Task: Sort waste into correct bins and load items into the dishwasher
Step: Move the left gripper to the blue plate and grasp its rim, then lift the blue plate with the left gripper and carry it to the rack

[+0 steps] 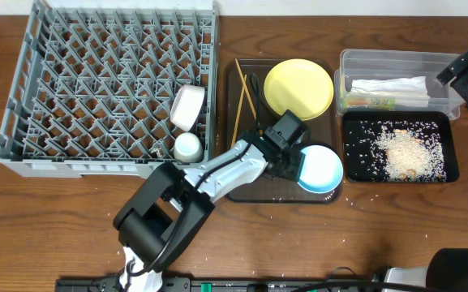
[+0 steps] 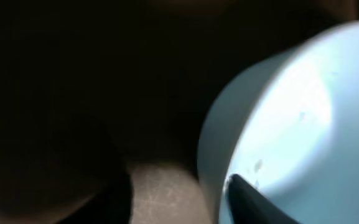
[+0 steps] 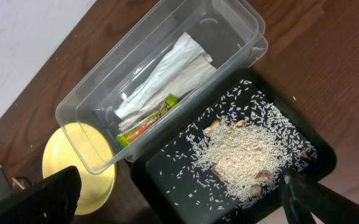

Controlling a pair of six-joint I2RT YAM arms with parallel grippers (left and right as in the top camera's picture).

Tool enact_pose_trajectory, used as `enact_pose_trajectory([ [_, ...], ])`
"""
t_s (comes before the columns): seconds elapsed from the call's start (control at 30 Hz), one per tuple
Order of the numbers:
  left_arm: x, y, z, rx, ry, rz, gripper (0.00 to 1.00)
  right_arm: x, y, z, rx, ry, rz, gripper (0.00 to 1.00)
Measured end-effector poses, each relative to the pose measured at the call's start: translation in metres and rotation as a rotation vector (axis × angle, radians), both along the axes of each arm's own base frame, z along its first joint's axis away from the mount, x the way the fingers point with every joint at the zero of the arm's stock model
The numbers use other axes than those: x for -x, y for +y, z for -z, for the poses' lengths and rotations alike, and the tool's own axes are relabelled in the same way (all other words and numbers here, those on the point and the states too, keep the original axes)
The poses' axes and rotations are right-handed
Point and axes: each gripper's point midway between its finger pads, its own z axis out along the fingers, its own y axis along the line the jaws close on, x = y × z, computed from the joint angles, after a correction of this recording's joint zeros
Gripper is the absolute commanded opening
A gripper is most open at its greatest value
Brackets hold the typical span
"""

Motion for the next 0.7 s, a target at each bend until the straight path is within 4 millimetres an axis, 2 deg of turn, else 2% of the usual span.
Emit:
enact_pose_trajectory([
  [0.07, -0.001, 0.001, 0.004, -0.006, 0.007, -0.012, 0.28, 0.000, 0.000, 0.000, 0.000, 0.000, 0.000, 0.99],
  [0.1, -0.001, 0.002, 0.004, -0.008, 0.008, -0.019, 0.20, 0.000, 0.000, 0.000, 0.000, 0.000, 0.000, 0.99],
  [0.17, -0.003, 0.003, 0.004, -0.012, 0.005, -0.029, 0.08, 0.000, 0.000, 0.000, 0.000, 0.000, 0.000, 0.99],
  [0.37, -0.004, 0.008, 0.005, -0.031, 0.005, -0.049, 0.08, 0.000, 0.000, 0.000, 0.000, 0.000, 0.000, 0.99],
  [0.5, -0.006, 0.027, 0.002, -0.105, -0.012, -0.084, 0.07, 0.000, 0.000, 0.000, 0.000, 0.000, 0.000, 0.99],
  [0.57, -0.015, 0.039, -0.010, -0.142, -0.063, -0.108, 0.07, 0.000, 0.000, 0.000, 0.000, 0.000, 0.000, 0.99],
  [0.6, -0.023, 0.046, -0.023, -0.155, -0.112, -0.122, 0.07, 0.000, 0.000, 0.000, 0.000, 0.000, 0.000, 0.99],
  [0.63, -0.031, 0.053, -0.036, -0.163, -0.163, -0.137, 0.08, 0.000, 0.000, 0.000, 0.000, 0.000, 0.000, 0.99],
  [0.7, -0.054, 0.071, -0.074, -0.172, -0.298, -0.188, 0.07, 0.000, 0.000, 0.000, 0.000, 0.000, 0.000, 0.99],
])
